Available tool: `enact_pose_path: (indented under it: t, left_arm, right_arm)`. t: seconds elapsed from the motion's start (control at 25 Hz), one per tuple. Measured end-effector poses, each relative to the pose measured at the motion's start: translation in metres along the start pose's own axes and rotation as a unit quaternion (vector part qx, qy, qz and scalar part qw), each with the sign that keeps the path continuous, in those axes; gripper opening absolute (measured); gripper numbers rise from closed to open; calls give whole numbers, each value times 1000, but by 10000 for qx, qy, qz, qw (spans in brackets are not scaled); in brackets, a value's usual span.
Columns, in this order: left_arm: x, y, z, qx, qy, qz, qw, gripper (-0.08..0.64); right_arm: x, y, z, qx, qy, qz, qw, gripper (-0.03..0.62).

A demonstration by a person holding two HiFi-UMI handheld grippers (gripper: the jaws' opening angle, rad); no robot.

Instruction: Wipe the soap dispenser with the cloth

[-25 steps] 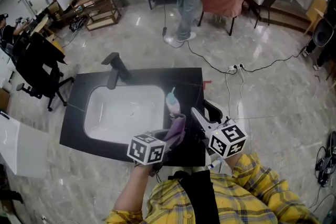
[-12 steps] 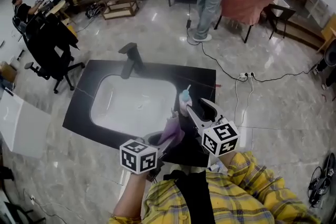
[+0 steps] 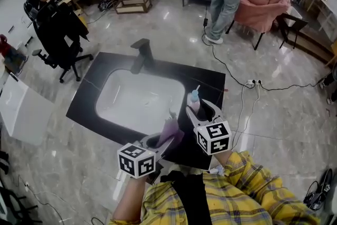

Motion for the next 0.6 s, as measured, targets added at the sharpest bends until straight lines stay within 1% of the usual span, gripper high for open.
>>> enact_pose_path:
  t: [0.32,0.6]
  left_arm:
    - [0,-2,1,-35,36,17,10000,80]
    - [7,-13,10,-96,5,-13,10000,80]
  right_arm:
    - [-2,-14,-2,238,232,-59,9994,198]
    - [-7,-30,-4,285,336,-147,9989,204]
Point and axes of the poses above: the fingertips, and each gripper's own axes: y backward along the fingers, x to its left, z out of its top, the point moved 7 cm from there along y, backward along the fingers, and after that the axes turned 6 degrees about z, right-handed, at the moved point
